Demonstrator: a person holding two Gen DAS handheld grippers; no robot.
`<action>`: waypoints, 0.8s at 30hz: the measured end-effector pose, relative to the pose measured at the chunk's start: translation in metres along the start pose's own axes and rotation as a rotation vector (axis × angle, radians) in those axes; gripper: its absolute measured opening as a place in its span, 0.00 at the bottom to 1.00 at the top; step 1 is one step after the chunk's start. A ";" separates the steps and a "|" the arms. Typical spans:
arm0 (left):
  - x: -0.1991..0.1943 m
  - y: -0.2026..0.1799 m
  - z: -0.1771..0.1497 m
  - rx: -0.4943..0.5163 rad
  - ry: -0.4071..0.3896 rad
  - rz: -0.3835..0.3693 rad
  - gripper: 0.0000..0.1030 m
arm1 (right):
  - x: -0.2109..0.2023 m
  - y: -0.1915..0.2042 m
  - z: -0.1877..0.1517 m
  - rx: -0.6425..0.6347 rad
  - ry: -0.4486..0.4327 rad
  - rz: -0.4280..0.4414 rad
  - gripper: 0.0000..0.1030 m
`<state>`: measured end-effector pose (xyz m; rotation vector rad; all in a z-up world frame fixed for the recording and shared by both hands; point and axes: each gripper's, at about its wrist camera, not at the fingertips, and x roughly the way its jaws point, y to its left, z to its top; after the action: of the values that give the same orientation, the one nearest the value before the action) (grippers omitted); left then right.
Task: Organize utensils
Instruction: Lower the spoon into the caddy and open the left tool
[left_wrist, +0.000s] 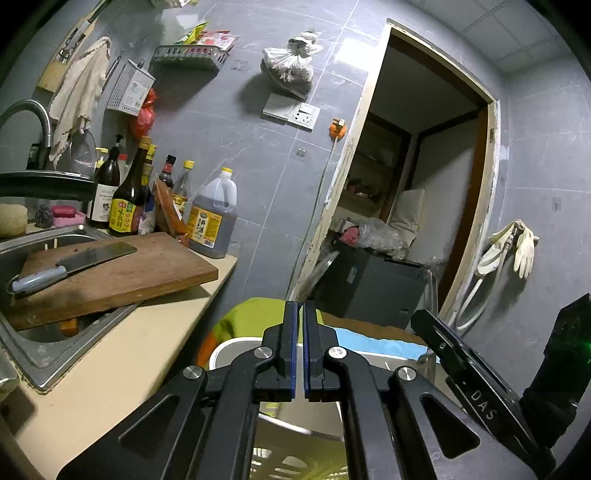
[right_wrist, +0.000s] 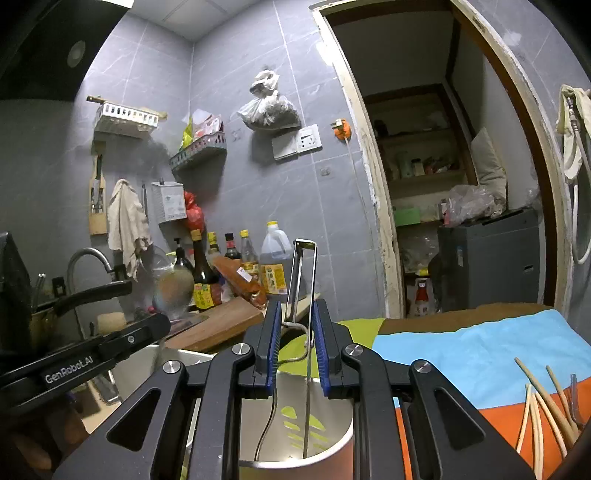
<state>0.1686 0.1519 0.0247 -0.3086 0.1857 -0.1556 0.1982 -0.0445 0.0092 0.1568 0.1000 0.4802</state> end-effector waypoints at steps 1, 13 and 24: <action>0.000 0.000 0.000 -0.001 0.000 0.000 0.01 | -0.001 0.000 0.000 -0.001 -0.001 0.001 0.16; -0.010 0.006 0.003 -0.021 -0.026 -0.018 0.18 | -0.005 0.001 0.000 -0.005 -0.027 -0.001 0.30; -0.026 -0.009 0.015 0.012 -0.088 -0.006 0.45 | -0.026 -0.001 0.021 0.010 -0.071 -0.026 0.65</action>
<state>0.1458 0.1526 0.0457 -0.3031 0.0964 -0.1486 0.1781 -0.0603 0.0309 0.1824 0.0346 0.4477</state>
